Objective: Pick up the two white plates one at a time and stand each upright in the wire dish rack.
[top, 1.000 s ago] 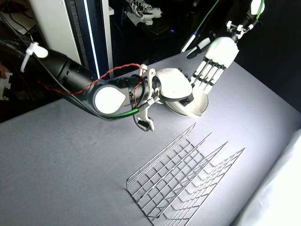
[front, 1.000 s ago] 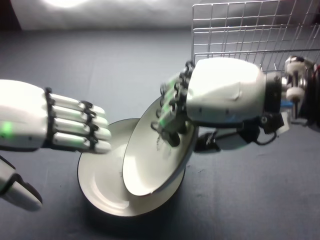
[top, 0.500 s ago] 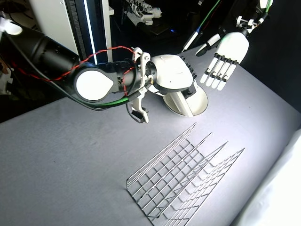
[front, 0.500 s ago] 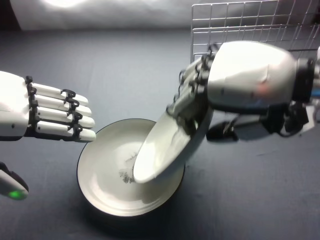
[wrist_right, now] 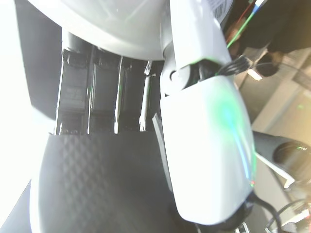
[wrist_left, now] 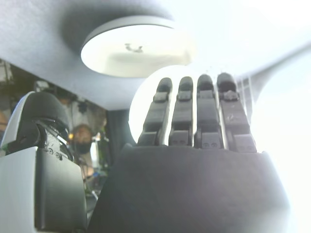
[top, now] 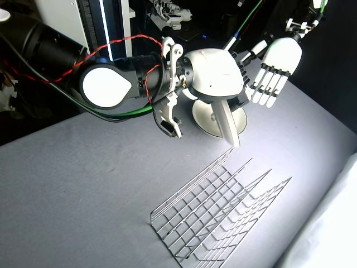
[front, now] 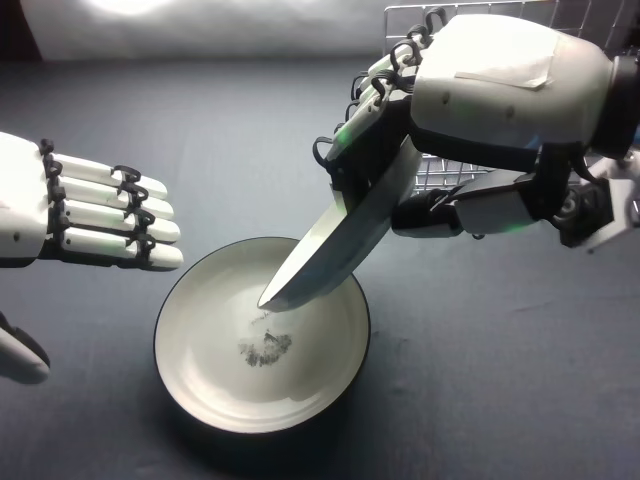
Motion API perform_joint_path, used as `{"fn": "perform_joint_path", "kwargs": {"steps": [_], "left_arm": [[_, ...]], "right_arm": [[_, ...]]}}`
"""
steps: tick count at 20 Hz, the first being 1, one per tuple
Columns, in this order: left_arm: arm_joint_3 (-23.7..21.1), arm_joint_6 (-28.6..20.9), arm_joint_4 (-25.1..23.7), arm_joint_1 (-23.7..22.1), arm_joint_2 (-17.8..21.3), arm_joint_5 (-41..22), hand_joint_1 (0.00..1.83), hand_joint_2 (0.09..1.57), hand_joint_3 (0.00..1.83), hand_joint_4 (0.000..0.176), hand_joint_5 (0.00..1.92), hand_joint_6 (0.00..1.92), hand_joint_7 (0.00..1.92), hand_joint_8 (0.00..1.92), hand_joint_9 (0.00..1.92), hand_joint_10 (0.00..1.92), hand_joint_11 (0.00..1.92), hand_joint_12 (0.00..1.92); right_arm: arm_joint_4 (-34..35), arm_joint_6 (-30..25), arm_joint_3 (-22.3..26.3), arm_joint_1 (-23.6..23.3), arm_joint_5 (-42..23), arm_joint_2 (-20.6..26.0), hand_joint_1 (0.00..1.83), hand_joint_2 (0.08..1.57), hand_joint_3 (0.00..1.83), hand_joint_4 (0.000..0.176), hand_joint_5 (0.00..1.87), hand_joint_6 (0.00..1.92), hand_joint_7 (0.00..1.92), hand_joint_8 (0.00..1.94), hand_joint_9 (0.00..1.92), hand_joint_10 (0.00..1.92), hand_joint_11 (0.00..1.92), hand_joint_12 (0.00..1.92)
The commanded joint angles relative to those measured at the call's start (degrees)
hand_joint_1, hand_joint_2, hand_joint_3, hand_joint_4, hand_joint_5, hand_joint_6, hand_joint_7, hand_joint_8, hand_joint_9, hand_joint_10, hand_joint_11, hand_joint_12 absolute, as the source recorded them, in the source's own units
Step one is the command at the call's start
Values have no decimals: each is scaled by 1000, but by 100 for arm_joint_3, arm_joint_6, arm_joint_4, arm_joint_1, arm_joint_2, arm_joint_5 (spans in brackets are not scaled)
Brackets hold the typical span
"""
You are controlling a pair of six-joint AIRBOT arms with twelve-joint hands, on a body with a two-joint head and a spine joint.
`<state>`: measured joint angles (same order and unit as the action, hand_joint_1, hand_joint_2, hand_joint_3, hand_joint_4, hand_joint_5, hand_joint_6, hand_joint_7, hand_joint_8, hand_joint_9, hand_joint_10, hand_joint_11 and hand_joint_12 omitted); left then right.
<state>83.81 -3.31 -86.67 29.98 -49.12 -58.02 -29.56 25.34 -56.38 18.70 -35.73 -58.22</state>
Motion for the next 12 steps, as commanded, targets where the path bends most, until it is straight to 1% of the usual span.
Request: {"fn": "perform_joint_path", "kwargs": {"steps": [1, 2, 3, 4, 6, 8, 9, 10, 11, 12], "left_arm": [[61, -28, 377, -61, 22, -196, 0, 1117, 4, 0, 0, 0, 0, 0, 0, 0, 0, 0], [80, -28, 376, -61, 23, -210, 0, 1114, 2, 0, 0, 0, 0, 0, 0, 0, 0, 0], [88, -28, 373, -60, 20, -216, 0, 1107, 0, 0, 0, 0, 0, 0, 0, 0, 0, 0], [90, -28, 370, -58, 20, -220, 0, 1110, 1, 0, 0, 0, 0, 0, 0, 0, 0, 0], [88, -28, 370, -58, 26, -223, 0, 1109, 1, 0, 0, 0, 0, 0, 0, 0, 5, 2], [86, -28, 368, -54, 24, -224, 0, 1110, 1, 0, 0, 0, 0, 0, 0, 0, 0, 0], [83, -28, 363, -49, 25, -226, 0, 1105, 0, 0, 2, 1, 0, 0, 0, 0, 16, 7], [84, -28, 360, -48, 26, -230, 0, 1108, 0, 0, 0, 0, 0, 0, 0, 0, 2, 1], [89, -28, 354, -46, 27, -230, 0, 1124, 7, 0, 0, 0, 0, 0, 0, 0, 0, 0], [91, -28, 354, -45, 26, -230, 0, 1120, 5, 0, 3, 1, 0, 0, 0, 0, 12, 5]], "right_arm": [[315, -42, 56, -125, -741, 35, 1380, 1115, 0, 0, 929, 837, 1003, 1002, 904, 1322, 717, 1508], [404, -47, 87, -142, -742, 59, 1383, 1105, 0, 0, 932, 884, 1023, 935, 938, 1248, 749, 1412], [479, -52, 112, -150, -742, 81, 1381, 1113, 1, 0, 933, 838, 1010, 984, 900, 1315, 720, 1486], [549, -53, 134, -157, -742, 97, 1381, 1116, 1, 0, 931, 815, 1001, 1014, 898, 1329, 731, 1499], [833, -65, 201, -200, -740, 130, 1383, 1108, 0, 0, 918, 880, 1015, 953, 939, 1267, 768, 1424], [1147, -68, 269, -243, -686, 157, 1383, 1106, 0, 0, 919, 921, 1019, 924, 941, 1254, 763, 1418], [1243, -77, 281, -271, -686, 161, 1383, 1104, 0, 0, 934, 894, 1021, 925, 939, 1256, 760, 1420], [1320, -86, 291, -287, -686, 164, 1383, 1107, 1, 0, 917, 906, 1012, 939, 946, 1251, 769, 1405], [1525, -107, 315, -320, -651, 173, 1381, 1115, 1, 0, 907, 891, 999, 986, 919, 1296, 753, 1431], [1687, -124, 334, -359, -616, 181, 1381, 1115, 0, 0, 904, 890, 1003, 988, 922, 1286, 765, 1416]]}}
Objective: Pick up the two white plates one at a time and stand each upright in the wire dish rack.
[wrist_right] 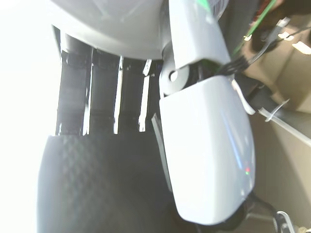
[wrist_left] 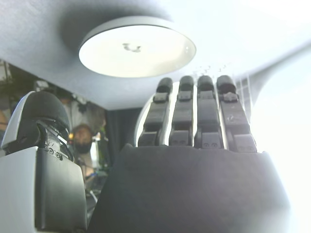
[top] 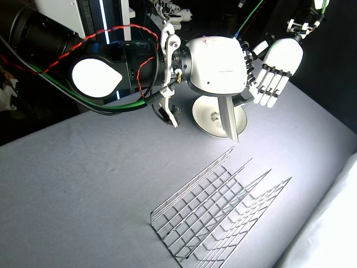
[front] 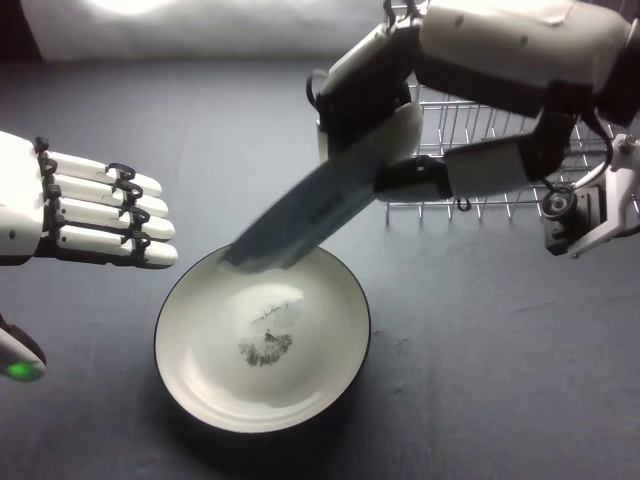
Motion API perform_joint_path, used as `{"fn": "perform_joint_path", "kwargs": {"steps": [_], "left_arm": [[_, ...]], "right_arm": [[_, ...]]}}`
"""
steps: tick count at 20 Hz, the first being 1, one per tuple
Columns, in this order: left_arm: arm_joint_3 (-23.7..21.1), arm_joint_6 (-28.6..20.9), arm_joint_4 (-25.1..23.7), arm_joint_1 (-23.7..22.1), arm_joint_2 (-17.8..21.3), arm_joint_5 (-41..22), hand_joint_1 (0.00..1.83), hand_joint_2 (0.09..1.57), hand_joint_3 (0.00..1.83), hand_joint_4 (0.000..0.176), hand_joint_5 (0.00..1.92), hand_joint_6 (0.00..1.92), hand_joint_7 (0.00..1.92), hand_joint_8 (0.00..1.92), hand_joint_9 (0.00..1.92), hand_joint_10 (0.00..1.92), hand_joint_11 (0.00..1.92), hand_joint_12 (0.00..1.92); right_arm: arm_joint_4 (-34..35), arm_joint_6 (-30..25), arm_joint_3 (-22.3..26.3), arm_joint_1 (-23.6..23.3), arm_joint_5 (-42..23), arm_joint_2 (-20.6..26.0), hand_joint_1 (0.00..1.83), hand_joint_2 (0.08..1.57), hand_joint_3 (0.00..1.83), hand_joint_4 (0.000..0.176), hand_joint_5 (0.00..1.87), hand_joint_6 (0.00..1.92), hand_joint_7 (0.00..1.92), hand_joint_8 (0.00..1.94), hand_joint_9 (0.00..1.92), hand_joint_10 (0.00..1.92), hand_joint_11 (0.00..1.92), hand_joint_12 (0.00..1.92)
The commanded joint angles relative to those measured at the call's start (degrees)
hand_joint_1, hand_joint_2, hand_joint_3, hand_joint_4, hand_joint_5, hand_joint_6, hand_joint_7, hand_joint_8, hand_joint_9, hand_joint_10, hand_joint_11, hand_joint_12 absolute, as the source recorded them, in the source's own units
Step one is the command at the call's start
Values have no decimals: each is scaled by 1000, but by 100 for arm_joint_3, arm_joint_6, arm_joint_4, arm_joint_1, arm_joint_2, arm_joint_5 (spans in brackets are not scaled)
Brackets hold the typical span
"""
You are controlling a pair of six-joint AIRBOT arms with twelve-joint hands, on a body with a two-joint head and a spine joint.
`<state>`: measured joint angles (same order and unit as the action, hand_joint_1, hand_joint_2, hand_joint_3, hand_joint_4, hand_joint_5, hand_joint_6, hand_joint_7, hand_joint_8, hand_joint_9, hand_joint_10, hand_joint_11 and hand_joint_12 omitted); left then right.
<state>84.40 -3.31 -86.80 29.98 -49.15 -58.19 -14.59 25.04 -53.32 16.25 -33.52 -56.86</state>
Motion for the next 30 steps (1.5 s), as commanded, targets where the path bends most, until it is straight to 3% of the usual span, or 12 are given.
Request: {"fn": "perform_joint_path", "kwargs": {"steps": [1, 2, 6, 8, 11, 16, 23, 26, 28, 29, 30], "left_arm": [[32, -28, 367, -42, 26, -213, 0, 1117, 4, 0, 0, 0, 0, 0, 0, 0, 2, 0], [32, -28, 367, -37, 23, -213, 0, 1109, 0, 0, 0, 0, 0, 0, 0, 0, 0, 0], [32, -28, 366, -17, 17, -212, 0, 1110, 0, 0, 0, 0, 0, 0, 0, 0, 16, 7], [32, -28, 366, -3, 13, -212, 0, 1105, 0, 0, 0, 0, 0, 0, 0, 0, 0, 0], [32, -27, 367, 12, 4, -210, 0, 1107, 0, 0, 2, 1, 0, 0, 0, 0, 0, 0], [34, -27, 367, 31, -8, -210, 0, 1109, 0, 0, 0, 0, 0, 0, 0, 0, 0, 0], [24, -27, 367, 34, -23, -195, 0, 1111, 1, 0, 0, 0, 0, 0, 0, 0, 0, 0], [15, -27, 367, 34, -20, -195, 0, 1117, 4, 0, 0, 0, 0, 0, 0, 0, 0, 0], [15, -27, 367, 34, -20, -195, 0, 1104, 0, 0, 0, 0, 0, 0, 0, 0, 8, 3], [19, -27, 366, 34, -22, -195, 0, 1108, 0, 0, 0, 0, 0, 0, 0, 0, 1, 0], [25, -26, 366, 38, -26, -195, 0, 1108, 0, 0, 0, 0, 0, 0, 0, 0, 1, 0]], "right_arm": [[366, -108, 46, -157, -815, 51, 1384, 1102, 0, 0, 928, 869, 1037, 919, 947, 1253, 766, 1432], [518, -120, 66, -205, -773, 63, 1382, 1108, 2, 0, 899, 963, 1018, 928, 941, 1235, 740, 1426], [1328, -130, 179, -417, -558, 131, 1385, 1098, 0, 0, 920, 918, 1020, 921, 981, 1193, 809, 1356], [1741, -140, 228, -546, -427, 167, 1383, 1107, 1, 0, 912, 904, 1012, 955, 946, 1253, 728, 1480], [2183, -150, 261, -678, -262, 210, 1387, 1094, 0, 0, 950, 842, 1045, 902, 965, 1221, 765, 1426], [2846, -163, 262, -877, 15, 335, 1386, 1097, 0, 0, 906, 938, 1033, 912, 990, 1162, 831, 1316], [3353, -182, 241, -1042, 203, 605, 1388, 1085, 0, 0, 942, 927, 1050, 862, 1011, 1111, 827, 1302], [3456, -177, 156, -1096, 281, 719, 1385, 1100, 0, 0, 924, 899, 1024, 926, 968, 1207, 806, 1349], [3540, -162, 101, -1125, 319, 775, 1381, 1115, 0, 0, 930, 829, 1007, 997, 901, 1320, 718, 1511], [3609, -149, 76, -1148, 366, 820, 1385, 1098, 0, 0, 934, 884, 1035, 915, 965, 1206, 791, 1396], [3689, -139, 52, -1152, 383, 862, 1385, 1098, 0, 0, 934, 884, 1035, 915, 965, 1206, 791, 1396]]}}
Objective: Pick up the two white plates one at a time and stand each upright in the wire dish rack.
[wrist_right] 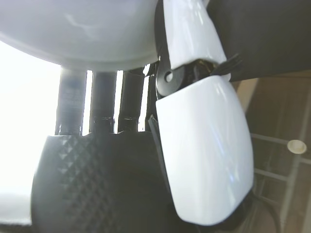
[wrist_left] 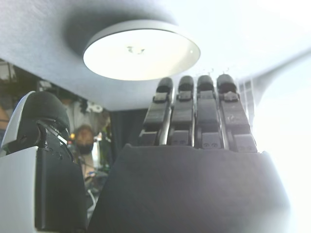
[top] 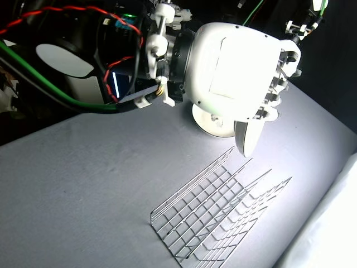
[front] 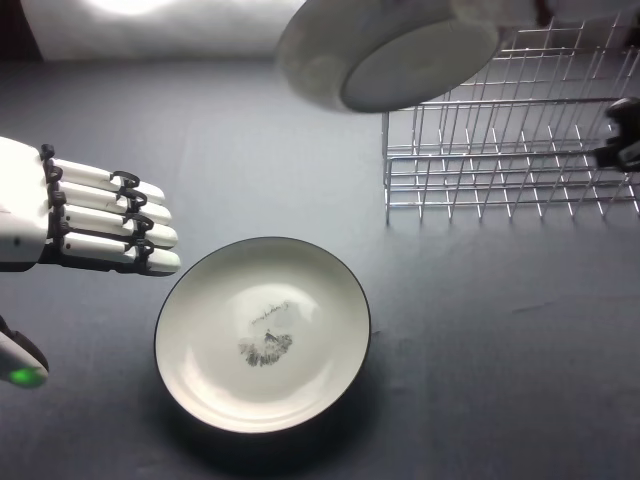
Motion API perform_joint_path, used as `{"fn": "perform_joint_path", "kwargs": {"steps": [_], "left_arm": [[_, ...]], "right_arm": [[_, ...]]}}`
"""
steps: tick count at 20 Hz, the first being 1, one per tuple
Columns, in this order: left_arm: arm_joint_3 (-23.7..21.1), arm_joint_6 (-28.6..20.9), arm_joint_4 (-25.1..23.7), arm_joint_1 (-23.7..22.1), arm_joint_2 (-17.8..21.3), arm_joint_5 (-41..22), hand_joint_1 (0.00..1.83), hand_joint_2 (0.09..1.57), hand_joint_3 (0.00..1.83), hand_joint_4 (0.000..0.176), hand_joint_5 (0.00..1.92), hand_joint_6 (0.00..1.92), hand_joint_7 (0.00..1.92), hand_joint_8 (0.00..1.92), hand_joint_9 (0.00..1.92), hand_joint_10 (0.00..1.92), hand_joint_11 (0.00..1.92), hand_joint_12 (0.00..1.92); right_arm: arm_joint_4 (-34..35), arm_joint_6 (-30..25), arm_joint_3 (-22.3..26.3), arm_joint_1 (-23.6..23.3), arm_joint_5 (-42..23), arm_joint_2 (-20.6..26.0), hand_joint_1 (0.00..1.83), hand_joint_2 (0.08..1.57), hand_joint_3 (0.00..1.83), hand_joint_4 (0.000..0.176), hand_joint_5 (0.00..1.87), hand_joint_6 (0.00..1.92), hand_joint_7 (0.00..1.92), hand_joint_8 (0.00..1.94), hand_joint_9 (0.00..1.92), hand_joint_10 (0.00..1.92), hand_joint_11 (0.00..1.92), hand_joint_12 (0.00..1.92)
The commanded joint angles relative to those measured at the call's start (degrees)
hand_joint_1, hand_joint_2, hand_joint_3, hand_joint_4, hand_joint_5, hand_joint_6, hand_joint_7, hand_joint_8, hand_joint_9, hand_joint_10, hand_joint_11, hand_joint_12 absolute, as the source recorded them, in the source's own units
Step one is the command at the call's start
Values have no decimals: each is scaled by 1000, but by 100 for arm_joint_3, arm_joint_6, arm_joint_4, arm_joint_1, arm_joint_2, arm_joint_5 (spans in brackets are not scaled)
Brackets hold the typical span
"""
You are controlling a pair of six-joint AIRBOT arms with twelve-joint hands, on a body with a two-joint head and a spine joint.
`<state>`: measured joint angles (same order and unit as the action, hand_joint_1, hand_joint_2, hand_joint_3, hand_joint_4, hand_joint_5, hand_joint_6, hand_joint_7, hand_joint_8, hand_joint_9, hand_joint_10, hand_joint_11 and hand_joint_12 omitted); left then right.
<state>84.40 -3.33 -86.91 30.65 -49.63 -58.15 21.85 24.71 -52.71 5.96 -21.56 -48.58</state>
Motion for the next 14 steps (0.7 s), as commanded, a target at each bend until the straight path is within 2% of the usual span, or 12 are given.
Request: {"fn": "perform_joint_path", "kwargs": {"steps": [1, 3, 5, 7, 9, 12, 13, 14], "left_arm": [[34, -22, 376, -17, 19, -200, 0, 1109, 0, 0, 0, 0, 0, 0, 0, 0, 0, 0], [55, -18, 376, 21, 14, -215, 0, 1107, 0, 0, 0, 0, 0, 0, 0, 0, 0, 0], [59, -18, 376, 95, 22, -262, 0, 1110, 0, 0, 0, 0, 0, 0, 0, 0, 4, 2], [57, -18, 376, 161, 9, -307, 0, 1104, 0, 0, 0, 0, 0, 0, 0, 0, 4, 2], [15, -18, 354, 184, -11, -418, 0, 1103, 0, 0, 0, 0, 0, 0, 0, 0, 0, 0], [-176, 9, 289, 182, 16, -421, 0, 1100, 0, 0, 0, 0, 0, 0, 0, 0, 11, 5], [-271, 47, 250, 183, 12, -353, 0, 1098, 0, 0, 0, 0, 0, 0, 0, 0, 7, 3], [-309, 48, 246, 187, 0, -339, 0, 1099, 0, 0, 0, 0, 0, 0, 0, 0, 1, 0]], "right_arm": [[67, -94, -35, -120, -800, 90, 1386, 1094, 0, 0, 936, 894, 1041, 898, 979, 1182, 806, 1370], [119, -73, -66, -81, -795, 166, 1388, 1089, 0, 0, 959, 838, 1051, 889, 983, 1181, 816, 1336], [125, -44, -98, -75, -793, 201, 1385, 1098, 2, 0, 934, 882, 1031, 921, 959, 1213, 779, 1374], [125, -13, -145, -56, -785, 220, 1387, 1093, 0, 0, 927, 903, 1036, 900, 996, 1160, 820, 1317], [122, 46, -202, -26, -733, 260, 1383, 1105, 0, 0, 897, 955, 1012, 940, 971, 1197, 792, 1345], [122, 52, -338, 110, -748, 282, 1384, 1103, 0, 0, 907, 933, 1015, 937, 972, 1202, 781, 1402], [122, 52, -390, 173, -776, 321, 1388, 1090, 0, 0, 920, 962, 1039, 868, 1018, 1111, 834, 1306], [122, 52, -395, 205, -776, 354, 1385, 1094, 2, 0, 906, 995, 1018, 898, 1013, 1110, 843, 1272]]}}
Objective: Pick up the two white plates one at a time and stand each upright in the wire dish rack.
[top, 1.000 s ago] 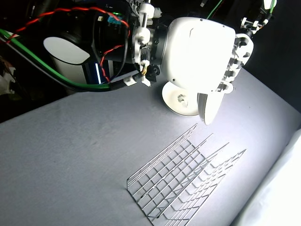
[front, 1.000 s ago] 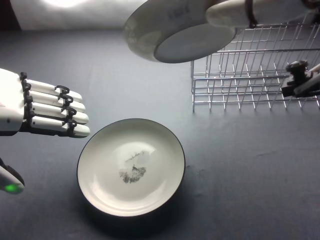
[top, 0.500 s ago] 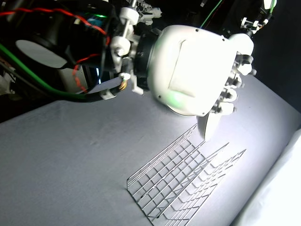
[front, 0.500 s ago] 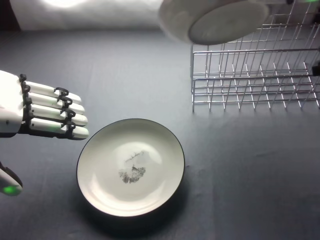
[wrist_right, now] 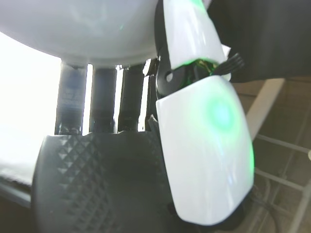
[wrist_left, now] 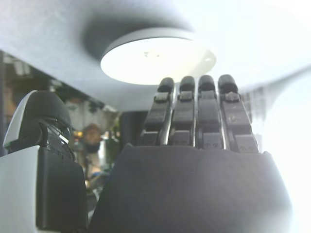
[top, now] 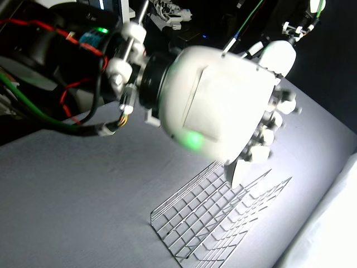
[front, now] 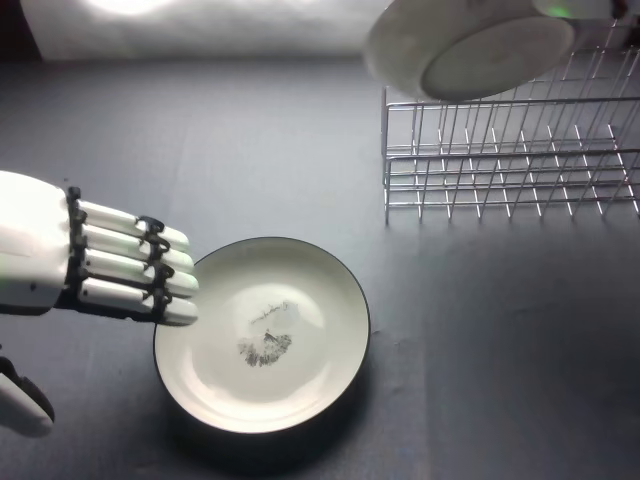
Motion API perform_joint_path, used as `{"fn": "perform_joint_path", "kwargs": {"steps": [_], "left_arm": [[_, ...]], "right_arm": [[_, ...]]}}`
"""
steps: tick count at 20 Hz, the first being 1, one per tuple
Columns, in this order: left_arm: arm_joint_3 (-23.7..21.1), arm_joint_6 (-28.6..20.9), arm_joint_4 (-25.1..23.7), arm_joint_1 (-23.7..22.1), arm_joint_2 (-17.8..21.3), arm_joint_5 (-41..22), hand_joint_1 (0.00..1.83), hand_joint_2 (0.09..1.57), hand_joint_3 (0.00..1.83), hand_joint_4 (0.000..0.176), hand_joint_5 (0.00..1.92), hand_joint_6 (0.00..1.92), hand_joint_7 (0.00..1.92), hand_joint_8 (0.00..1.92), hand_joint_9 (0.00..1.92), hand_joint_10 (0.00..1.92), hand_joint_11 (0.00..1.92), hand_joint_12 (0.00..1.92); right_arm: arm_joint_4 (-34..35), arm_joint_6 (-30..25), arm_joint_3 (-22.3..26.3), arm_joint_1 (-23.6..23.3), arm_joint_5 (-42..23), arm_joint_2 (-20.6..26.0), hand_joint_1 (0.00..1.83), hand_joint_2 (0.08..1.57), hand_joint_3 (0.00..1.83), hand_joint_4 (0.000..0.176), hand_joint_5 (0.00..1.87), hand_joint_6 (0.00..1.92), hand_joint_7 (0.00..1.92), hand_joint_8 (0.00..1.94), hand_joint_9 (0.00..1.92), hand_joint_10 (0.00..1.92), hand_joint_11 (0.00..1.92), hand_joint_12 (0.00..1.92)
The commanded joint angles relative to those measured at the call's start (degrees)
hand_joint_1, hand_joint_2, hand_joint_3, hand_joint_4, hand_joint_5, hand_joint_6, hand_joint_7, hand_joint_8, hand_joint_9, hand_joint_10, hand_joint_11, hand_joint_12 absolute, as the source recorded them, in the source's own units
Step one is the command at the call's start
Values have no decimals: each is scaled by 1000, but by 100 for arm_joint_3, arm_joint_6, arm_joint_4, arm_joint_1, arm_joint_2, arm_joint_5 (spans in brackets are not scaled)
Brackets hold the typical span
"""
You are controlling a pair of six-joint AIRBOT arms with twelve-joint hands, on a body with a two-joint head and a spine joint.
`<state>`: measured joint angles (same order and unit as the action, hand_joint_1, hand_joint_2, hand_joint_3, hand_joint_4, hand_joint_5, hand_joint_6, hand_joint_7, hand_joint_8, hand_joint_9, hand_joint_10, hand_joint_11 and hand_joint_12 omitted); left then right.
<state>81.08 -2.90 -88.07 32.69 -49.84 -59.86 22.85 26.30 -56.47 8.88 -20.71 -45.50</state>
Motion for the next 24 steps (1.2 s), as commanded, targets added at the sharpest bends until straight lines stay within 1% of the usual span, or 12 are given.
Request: {"fn": "perform_joint_path", "kwargs": {"steps": [1, 2, 5, 7, 8, 9, 11, 13, 18, 21, 22, 24], "left_arm": [[-31, 19, 362, -14, 9, -142, 0, 1092, 0, 0, 0, 0, 0, 0, 0, 0, 0, 0], [-93, 41, 362, -3, -2, -89, 0, 1096, 0, 0, 0, 0, 0, 0, 0, 0, 0, 0], [-269, 106, 362, 48, -63, 106, 0, 1097, 0, 0, 0, 0, 0, 0, 0, 0, 1, 0], [-367, 250, 362, 113, -97, 266, 0, 1098, 0, 0, 0, 0, 0, 0, 0, 0, 1, 0], [-389, 298, 362, 147, -130, 332, 0, 1099, 0, 0, 0, 0, 0, 0, 0, 0, 0, 0], [-391, 306, 362, 160, -148, 361, 0, 1089, 0, 0, 0, 0, 0, 0, 0, 0, 0, 0], [-390, 337, 351, 174, -225, 489, 0, 1096, 0, 0, 0, 0, 0, 0, 0, 0, 2, 1], [-388, 374, 350, 163, -272, 600, 0, 1096, 0, 0, 0, 0, 0, 0, 0, 0, 0, 0], [-304, 390, 351, 128, -369, 726, 0, 1097, 0, 0, 0, 0, 0, 0, 0, 0, 3, 1], [-234, 390, 351, 128, -411, 737, 0, 1095, 0, 0, 0, 0, 0, 0, 0, 0, 9, 4], [-202, 390, 351, 128, -421, 737, 0, 1100, 0, 0, 0, 0, 0, 0, 0, 0, 4, 2], [-138, 390, 352, 129, -441, 737, 0, 1100, 0, 0, 0, 0, 0, 0, 0, 0, 0, 0]], "right_arm": [[22, -108, -20, -28, -878, 96, 1387, 1087, 0, 0, 933, 962, 1033, 873, 1024, 1089, 871, 1253], [22, -108, -23, 2, -892, 117, 1387, 1088, 1, 0, 937, 931, 1030, 889, 1012, 1122, 868, 1282], [23, -109, -66, 185, -962, 194, 1386, 1090, 1, 0, 901, 996, 1031, 889, 1029, 1076, 876, 1242], [22, -106, -183, 283, -982, 198, 1385, 1095, 0, 0, 913, 972, 1025, 912, 998, 1123, 861, 1266], [22, -105, -261, 338, -982, 197, 1386, 1089, 0, 0, 930, 956, 1037, 887, 1009, 1102, 870, 1249], [22, -104, -306, 362, -982, 196, 1387, 1088, 0, 0, 937, 933, 1034, 889, 1015, 1108, 872, 1247], [16, -99, -435, 493, -988, 189, 1385, 1093, 1, 0, 914, 987, 1016, 926, 1012, 1090, 851, 1248], [-88, -93, -590, 652, -1025, 126, 1388, 1086, 0, 0, 946, 907, 1041, 891, 1009, 1118, 843, 1285], [-225, -93, -1056, 1091, -1172, -105, 1388, 1085, 0, 0, 957, 874, 1045, 894, 1005, 1122, 817, 1318], [-289, -93, -1292, 1279, -1194, -226, 1387, 1088, 0, 0, 938, 959, 1024, 897, 1021, 1076, 859, 1244], [-291, -93, -1355, 1358, -1224, -265, 1473, 1083, 0, 0, 943, 905, 1028, 837, 1041, 944, 838, 1486], [-310, -93, -1399, 1473, -1260, -307, 1493, 1086, 0, 0, 936, 925, 1005, 846, 1026, 936, 837, 1541]]}}
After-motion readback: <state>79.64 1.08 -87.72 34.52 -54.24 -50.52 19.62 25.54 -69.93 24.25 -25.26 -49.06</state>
